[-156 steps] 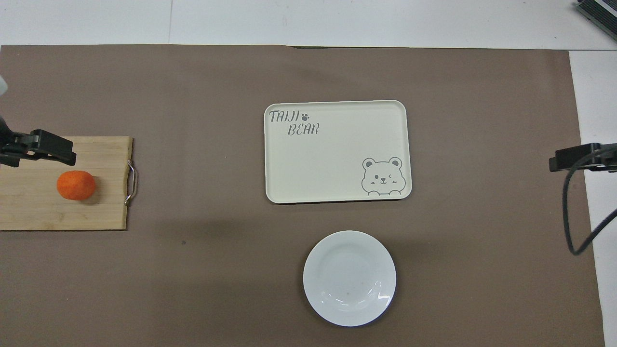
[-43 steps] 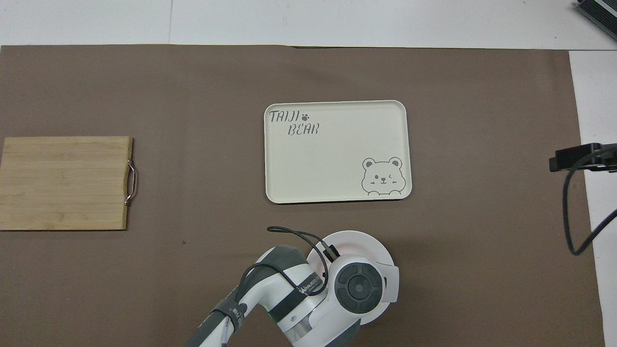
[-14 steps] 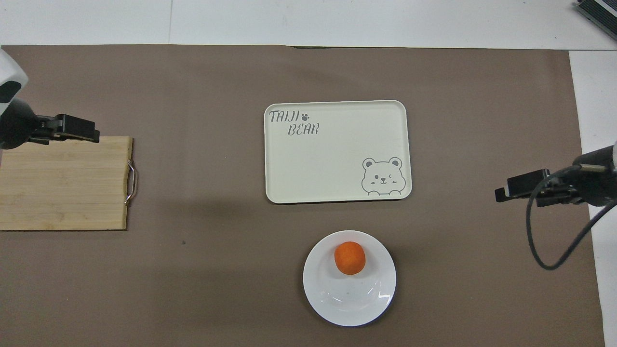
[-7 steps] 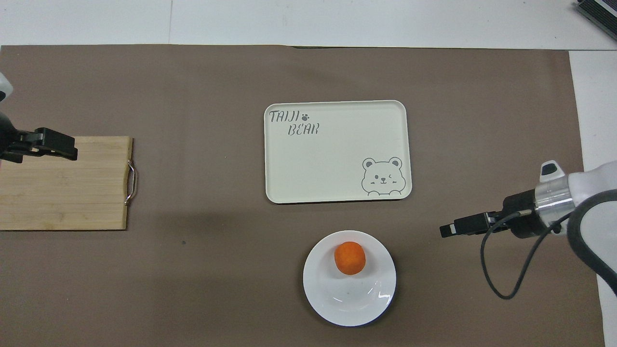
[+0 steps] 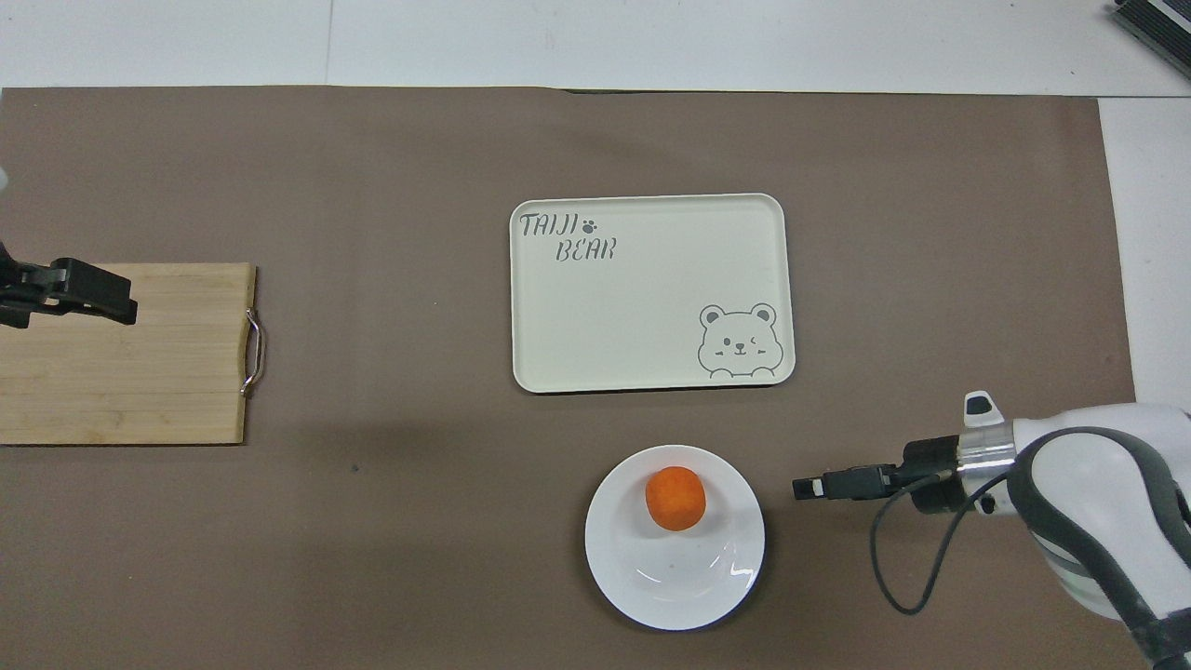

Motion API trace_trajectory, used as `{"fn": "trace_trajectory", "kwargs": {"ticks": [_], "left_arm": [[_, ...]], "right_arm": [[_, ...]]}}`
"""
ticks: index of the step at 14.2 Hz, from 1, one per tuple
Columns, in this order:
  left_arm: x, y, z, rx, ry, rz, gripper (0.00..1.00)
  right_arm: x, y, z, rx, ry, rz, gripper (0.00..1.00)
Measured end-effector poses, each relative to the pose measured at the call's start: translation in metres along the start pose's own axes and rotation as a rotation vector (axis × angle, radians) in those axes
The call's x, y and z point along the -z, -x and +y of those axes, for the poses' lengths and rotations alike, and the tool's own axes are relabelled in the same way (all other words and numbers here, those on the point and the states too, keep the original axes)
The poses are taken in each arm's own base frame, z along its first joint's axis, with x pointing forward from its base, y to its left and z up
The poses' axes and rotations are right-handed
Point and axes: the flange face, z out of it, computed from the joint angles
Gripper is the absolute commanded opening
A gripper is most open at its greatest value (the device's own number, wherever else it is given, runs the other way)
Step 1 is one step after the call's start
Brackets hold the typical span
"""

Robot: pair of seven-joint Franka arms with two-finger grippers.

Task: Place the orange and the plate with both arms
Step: 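Reach the right gripper to the plate rim nearest it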

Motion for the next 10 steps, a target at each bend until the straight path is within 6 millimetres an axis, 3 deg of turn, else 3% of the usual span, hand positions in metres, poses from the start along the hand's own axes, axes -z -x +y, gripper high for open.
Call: {"fn": "trace_trajectory", "kwargs": {"ticks": [6,10], "left_arm": [[-0.001,0.001,0.001,-0.002,0.001,-0.013,1.00],[-0.001,0.002,-0.011,0.021,0.002,-0.015,1.00]], "right_arm": [[-0.049,0.017,0.023,-0.028,-0.079,0.018,1.00],[-0.074,0.019,0.029,-0.090,-0.126,0.012,1.00]]}}
